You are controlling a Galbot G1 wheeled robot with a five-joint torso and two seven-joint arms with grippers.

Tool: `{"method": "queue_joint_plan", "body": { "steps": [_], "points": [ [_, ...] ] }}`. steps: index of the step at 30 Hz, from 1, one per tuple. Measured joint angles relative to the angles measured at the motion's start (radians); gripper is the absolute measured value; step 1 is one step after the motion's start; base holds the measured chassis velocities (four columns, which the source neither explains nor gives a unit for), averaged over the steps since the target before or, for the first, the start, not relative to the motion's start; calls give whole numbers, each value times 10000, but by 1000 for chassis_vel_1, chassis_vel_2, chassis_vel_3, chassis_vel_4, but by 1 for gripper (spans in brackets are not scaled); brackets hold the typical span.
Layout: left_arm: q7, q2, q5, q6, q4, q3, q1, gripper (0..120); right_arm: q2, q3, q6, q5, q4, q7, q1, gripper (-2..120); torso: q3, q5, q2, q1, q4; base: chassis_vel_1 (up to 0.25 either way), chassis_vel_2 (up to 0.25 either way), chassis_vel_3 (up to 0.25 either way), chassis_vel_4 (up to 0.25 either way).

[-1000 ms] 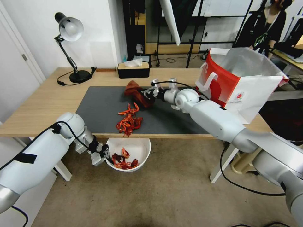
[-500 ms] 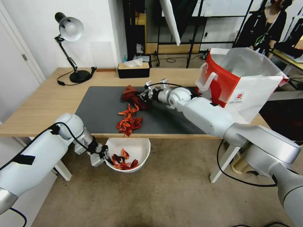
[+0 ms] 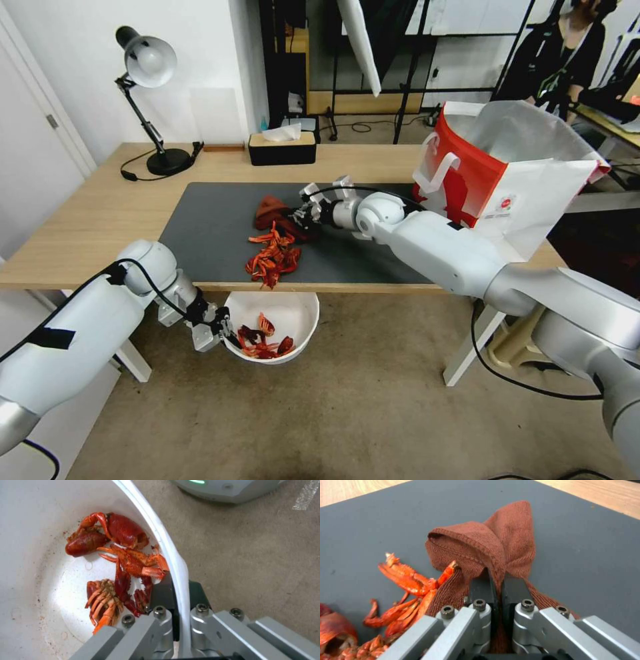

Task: Sweep shrimp from table into container with towel, then put container into takeout bag.

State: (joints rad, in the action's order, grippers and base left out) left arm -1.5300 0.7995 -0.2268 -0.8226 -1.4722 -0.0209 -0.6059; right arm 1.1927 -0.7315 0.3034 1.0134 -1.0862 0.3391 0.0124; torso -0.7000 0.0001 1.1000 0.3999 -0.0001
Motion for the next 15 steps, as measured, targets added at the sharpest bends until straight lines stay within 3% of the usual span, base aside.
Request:
{"method": "queue_joint_plan", "body": {
  "steps": [15],
  "points": [
    [0, 7, -7, 0, 98, 34, 103, 0, -682, -213, 120, 330, -1391, -241, 199, 1, 0, 0, 0, 1, 2, 0, 0, 0, 0]
  ]
}}
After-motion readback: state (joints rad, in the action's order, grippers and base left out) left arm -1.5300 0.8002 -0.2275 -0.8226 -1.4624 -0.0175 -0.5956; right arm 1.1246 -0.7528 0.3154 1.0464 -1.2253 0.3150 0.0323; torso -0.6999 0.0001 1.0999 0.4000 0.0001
